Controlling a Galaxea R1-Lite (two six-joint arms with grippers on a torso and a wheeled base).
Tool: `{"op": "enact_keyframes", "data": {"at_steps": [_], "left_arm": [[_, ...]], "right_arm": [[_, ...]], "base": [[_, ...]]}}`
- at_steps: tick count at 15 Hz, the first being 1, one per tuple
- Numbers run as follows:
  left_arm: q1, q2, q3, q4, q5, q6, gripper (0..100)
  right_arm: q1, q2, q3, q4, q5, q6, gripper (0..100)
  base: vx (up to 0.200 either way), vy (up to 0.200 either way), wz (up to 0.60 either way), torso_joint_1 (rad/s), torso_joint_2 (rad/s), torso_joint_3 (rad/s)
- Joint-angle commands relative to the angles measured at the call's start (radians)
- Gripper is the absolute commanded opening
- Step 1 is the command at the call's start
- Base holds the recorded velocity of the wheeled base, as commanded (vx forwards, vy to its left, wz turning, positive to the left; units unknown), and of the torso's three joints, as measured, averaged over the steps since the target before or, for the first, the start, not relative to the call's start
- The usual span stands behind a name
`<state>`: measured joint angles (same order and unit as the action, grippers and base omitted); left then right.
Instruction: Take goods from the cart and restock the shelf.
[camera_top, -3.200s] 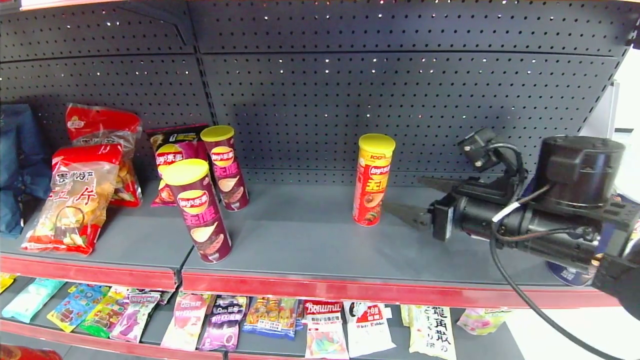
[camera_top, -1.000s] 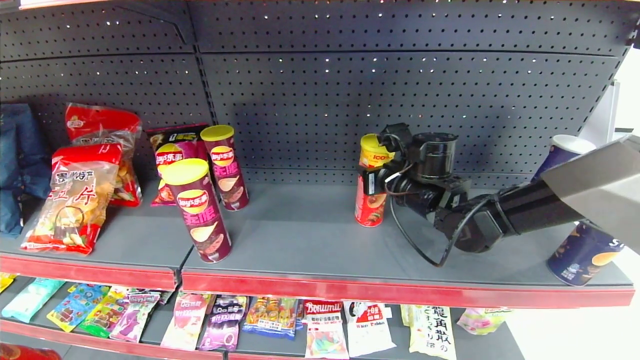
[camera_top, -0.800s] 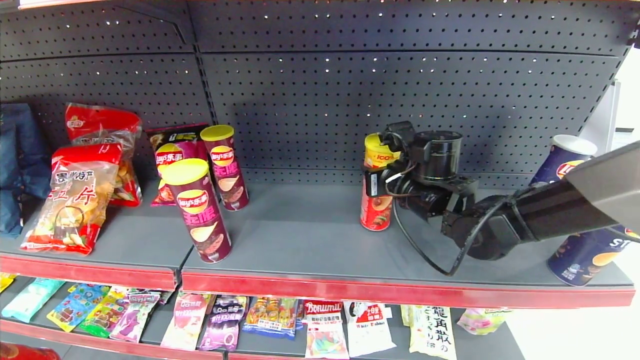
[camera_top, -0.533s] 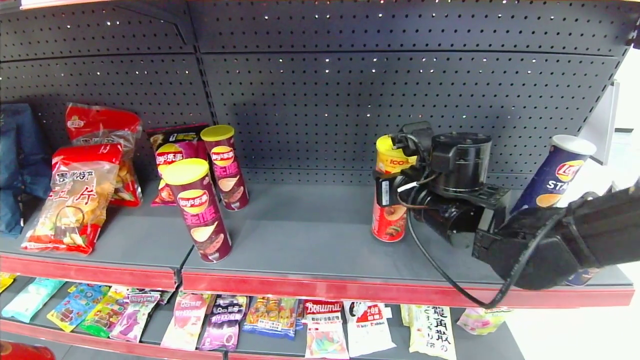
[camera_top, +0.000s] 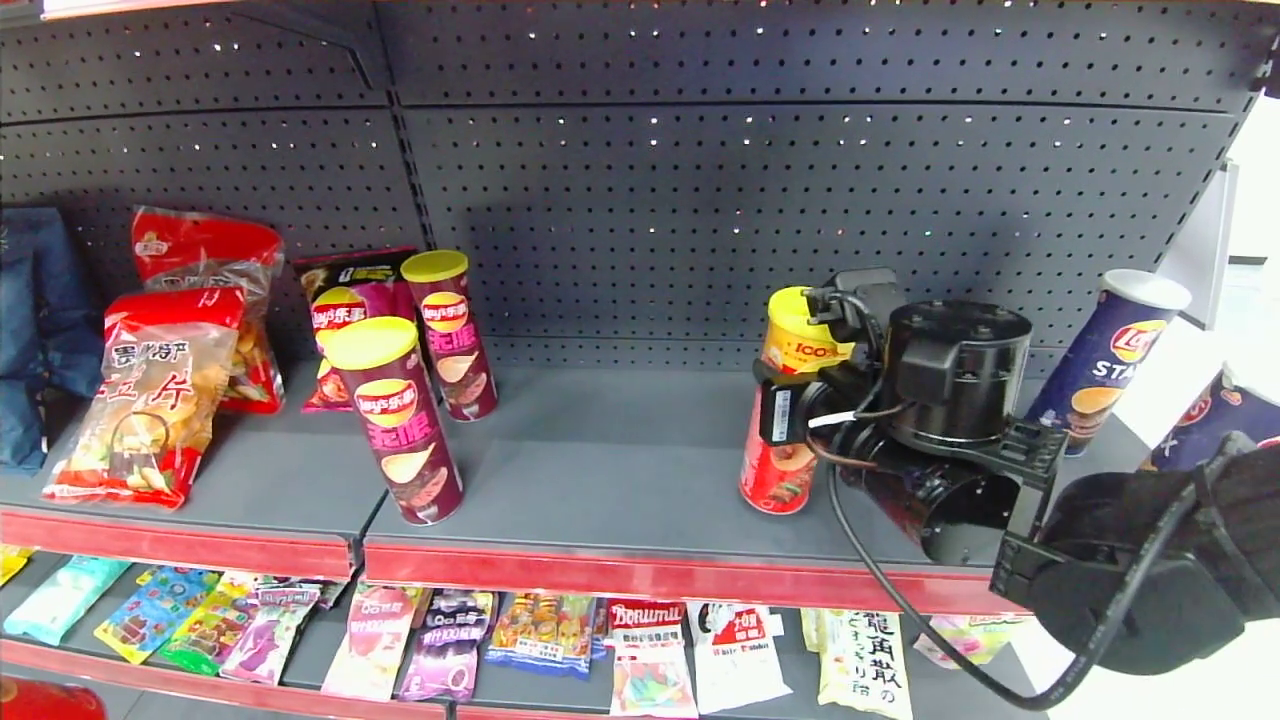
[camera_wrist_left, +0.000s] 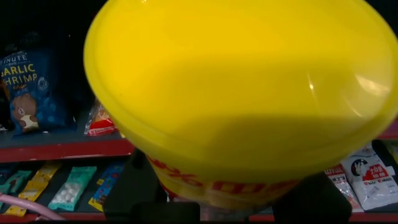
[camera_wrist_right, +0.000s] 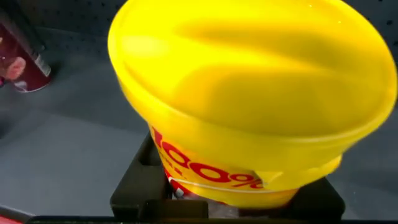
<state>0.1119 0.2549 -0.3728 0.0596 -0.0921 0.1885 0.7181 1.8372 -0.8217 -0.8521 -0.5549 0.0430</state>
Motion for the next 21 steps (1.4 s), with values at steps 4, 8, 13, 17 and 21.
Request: {"op": "enact_keyframes", "data": {"at_steps": [4, 8, 13, 17, 21], "left_arm": [[0.000, 0.001, -0.005, 0.000, 0.000, 0.016, 0], [0.000, -0.002, -0.005, 0.000, 0.000, 0.016, 0], [-0.001, -0.002, -0.002, 0.000, 0.000, 0.017, 0], [-0.001, -0.002, 0.005, 0.002, -0.001, 0.017, 0], [-0.001, 0.001, 0.008, 0.002, -0.003, 0.017, 0]], "right_arm": [[0.035, 0.068, -0.005, -0.044, -0.096, 0.002, 0], [0.087, 0.070, -0.007, -0.044, -0.168, 0.000, 0], [0.109, 0.076, -0.007, -0.044, -0.232, -0.003, 0], [0.109, 0.088, -0.001, -0.044, -0.241, 0.003, 0], [0.109, 0.099, -0.002, -0.044, -0.240, 0.006, 0]], "base": [[0.000, 0.000, 0.00, 0.000, 0.00, 0.000], [0.000, 0.000, 0.00, 0.000, 0.00, 0.000], [0.000, 0.000, 0.00, 0.000, 0.00, 0.000], [0.000, 0.000, 0.00, 0.000, 0.00, 0.000], [0.000, 0.000, 0.00, 0.000, 0.00, 0.000]]}}
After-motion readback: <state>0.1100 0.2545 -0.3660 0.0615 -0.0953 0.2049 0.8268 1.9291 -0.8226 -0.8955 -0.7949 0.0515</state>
